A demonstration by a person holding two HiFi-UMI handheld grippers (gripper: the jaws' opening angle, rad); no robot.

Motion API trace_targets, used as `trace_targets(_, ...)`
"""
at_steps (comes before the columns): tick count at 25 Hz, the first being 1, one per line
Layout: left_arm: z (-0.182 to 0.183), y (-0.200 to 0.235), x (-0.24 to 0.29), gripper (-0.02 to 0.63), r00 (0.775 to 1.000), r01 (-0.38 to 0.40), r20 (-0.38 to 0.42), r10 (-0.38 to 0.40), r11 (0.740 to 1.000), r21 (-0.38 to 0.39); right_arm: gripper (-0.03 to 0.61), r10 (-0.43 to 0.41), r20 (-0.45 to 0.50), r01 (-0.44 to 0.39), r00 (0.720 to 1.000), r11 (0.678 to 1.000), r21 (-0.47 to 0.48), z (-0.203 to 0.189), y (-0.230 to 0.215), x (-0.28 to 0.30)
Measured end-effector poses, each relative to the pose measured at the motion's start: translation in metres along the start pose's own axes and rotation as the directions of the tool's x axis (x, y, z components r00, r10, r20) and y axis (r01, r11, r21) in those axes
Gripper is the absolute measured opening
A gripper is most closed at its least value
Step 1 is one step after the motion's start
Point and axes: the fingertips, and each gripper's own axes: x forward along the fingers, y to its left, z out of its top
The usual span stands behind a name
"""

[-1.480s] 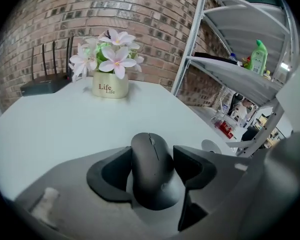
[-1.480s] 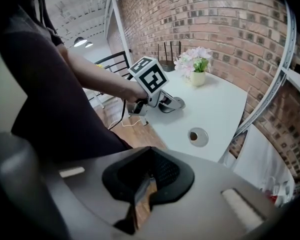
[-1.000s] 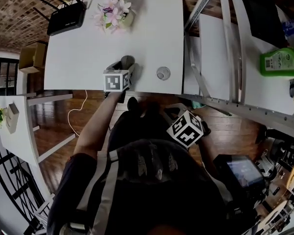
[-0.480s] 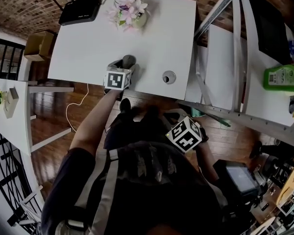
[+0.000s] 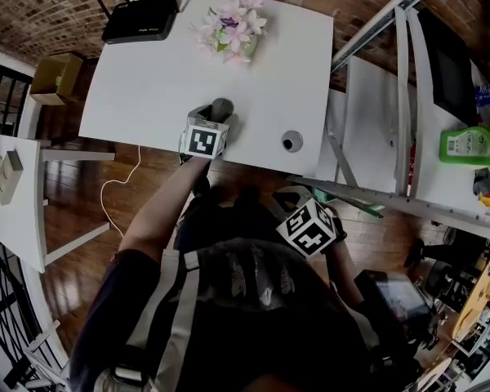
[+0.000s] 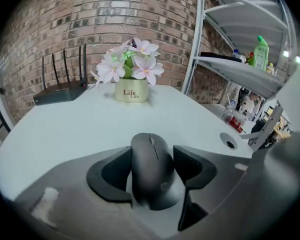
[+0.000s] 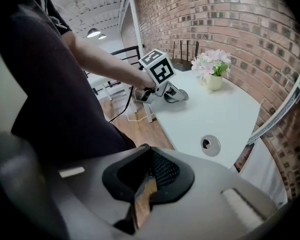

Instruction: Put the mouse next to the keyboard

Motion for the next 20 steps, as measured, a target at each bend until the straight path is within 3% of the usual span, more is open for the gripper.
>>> trace_targets(4, -0.001, 0.001, 0.003, 0.273, 0.998, 0.052, 0.046, -0.047, 0.993, -0.107, 0.006, -0.014, -0.03, 0.014, 0.999, 1.0, -0.005, 0.018, 0.007, 0.007)
trace_targets(12, -0.006, 0.021, -0.008, 0.264, 0.995, 0.098, 0.043, -0.093, 0.984, -0.148, 0.006, -0.038, -0.07, 0.038, 0.997, 0.999, -0.001, 0.047, 0.018, 0.02)
trace_targets(20, -0.008, 0.044, -0.014, 0.27, 0.997, 0.073, 0.006, -0.073, 0.995, -0.069, 0.006, -0.062, -0.09, 0.063, 0.994, 0.998, 0.006, 0.07, 0.025, 0.029)
